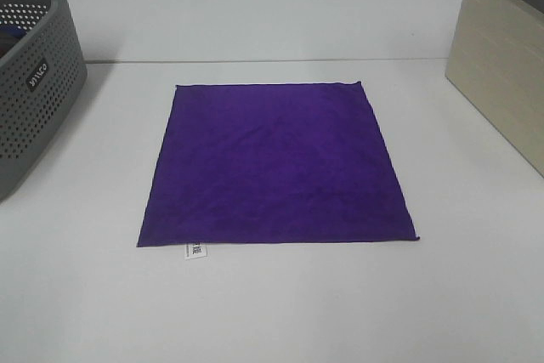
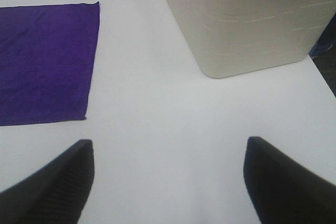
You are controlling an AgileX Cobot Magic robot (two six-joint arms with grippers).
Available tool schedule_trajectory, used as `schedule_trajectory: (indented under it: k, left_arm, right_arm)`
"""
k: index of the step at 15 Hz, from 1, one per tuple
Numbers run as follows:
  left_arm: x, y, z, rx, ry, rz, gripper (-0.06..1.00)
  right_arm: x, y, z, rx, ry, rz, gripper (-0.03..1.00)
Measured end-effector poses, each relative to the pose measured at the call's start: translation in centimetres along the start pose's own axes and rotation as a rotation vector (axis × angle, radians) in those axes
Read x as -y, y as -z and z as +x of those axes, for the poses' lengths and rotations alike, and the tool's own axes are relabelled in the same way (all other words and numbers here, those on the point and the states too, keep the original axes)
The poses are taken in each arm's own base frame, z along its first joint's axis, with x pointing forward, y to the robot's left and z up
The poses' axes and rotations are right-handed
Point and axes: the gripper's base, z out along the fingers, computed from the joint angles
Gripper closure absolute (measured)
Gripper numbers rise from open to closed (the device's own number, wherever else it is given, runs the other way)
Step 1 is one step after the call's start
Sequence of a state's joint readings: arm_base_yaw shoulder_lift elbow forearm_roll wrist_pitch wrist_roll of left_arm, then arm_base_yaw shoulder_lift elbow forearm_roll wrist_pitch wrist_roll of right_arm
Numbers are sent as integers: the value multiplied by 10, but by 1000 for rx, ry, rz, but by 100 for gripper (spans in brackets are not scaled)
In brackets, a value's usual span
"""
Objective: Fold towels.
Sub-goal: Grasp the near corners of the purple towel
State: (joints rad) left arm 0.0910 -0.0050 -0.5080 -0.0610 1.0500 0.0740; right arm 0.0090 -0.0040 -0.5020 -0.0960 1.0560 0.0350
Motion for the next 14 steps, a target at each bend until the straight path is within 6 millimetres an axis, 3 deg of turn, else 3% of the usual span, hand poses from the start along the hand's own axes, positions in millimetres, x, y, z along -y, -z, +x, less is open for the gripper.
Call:
schedule_trajectory:
  k: [14]
  left_arm:
    - [0, -1, 0, -4, 2, 4, -3]
  right_arm:
    - [0, 0, -1, -2, -1, -3, 21]
